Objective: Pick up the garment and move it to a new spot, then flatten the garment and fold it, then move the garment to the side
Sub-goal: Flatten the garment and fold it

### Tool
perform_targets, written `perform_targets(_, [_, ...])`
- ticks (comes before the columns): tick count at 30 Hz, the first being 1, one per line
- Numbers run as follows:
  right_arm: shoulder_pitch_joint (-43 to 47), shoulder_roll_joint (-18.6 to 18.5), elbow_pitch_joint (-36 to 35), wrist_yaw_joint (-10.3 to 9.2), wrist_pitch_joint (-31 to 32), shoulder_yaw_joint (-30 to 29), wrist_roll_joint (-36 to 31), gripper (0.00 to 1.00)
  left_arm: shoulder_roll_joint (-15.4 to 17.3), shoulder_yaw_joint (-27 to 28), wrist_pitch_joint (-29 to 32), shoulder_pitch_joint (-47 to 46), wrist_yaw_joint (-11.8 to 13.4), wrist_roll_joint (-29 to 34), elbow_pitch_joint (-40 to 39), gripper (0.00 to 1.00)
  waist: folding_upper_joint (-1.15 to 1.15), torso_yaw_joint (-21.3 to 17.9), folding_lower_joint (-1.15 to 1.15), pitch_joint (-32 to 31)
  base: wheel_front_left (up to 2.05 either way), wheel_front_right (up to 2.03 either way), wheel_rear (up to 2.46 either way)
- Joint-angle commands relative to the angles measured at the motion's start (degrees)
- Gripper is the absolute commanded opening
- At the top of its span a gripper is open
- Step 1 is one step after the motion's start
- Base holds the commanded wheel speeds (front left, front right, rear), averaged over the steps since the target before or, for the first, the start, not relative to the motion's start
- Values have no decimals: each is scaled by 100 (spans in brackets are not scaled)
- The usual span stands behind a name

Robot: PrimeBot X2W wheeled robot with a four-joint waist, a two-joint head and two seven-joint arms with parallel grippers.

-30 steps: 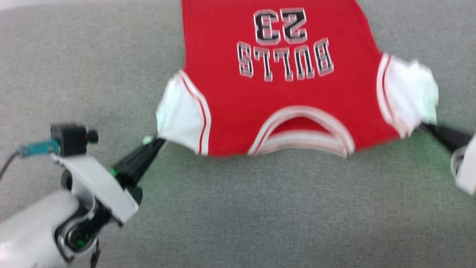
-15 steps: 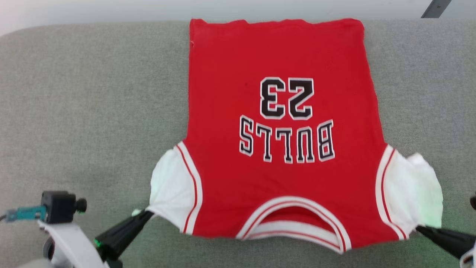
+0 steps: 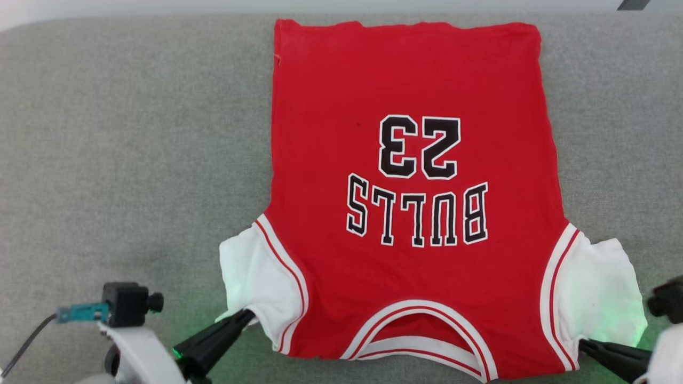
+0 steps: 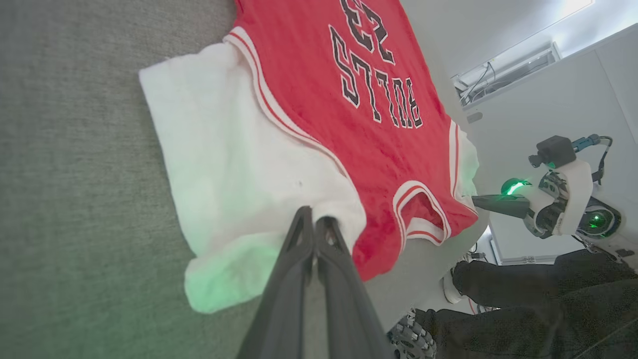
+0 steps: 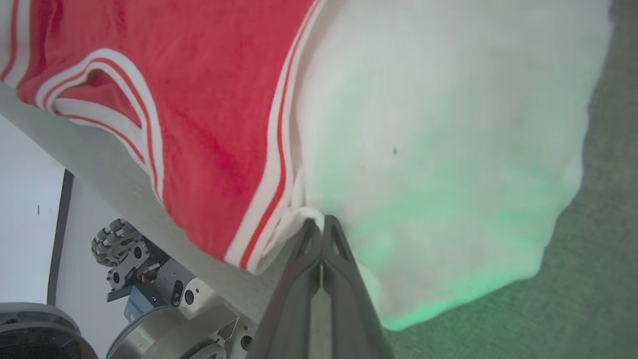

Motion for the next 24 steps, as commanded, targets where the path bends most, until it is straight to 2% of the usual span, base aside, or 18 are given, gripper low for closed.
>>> perform_targets(1, [-84,186,93,-8,154,-48,-172,0,-59,-7,39,-78,-10,-20,171,0,0,-6,0,95,0,0,0])
perform_targets(4, [-245,604,421,-11,473,-156,-591,0,-384,-33,56,-158,-11,-54,520,0,0,-37,0,197,0,0,0])
perform_targets(9, [-408,1248,1063,-53,708,-126,-1349,0,-667,-200,146,-219,-8,106,1086,0,0,-54,0,271,0,0,0])
perform_targets(14, [-482,1584,1343,-70,634,-94,-1878,0,-846,-267,113,-221,4,152,1412,0,0,-93,0,300,0,0,0])
perform_targets(15, [-506,1607,1324,-71,597,-96,-1973,4,-860,-268,104,-198,4,146,1431,0,0,-112,0,297,0,0,0])
perform_targets(16, [-525,1639,1265,-71,550,-136,-1992,41,-866,-262,90,-159,4,130,1436,0,0,-139,0,290,0,0,0])
perform_targets(17, [-544,1640,1173,-70,491,-218,-2038,100,-865,-240,77,-122,4,105,1421,0,0,-167,0,284,0,0,0])
perform_targets(20, [-464,1431,745,-68,531,-536,-2131,100,-852,-174,27,-21,3,127,1349,0,0,-206,0,257,0,0,0])
perform_targets(24, [-146,1022,-259,-9,963,-1269,-1720,100,-846,-74,-22,41,2,262,1187,0,0,-185,0,302,0,0,0])
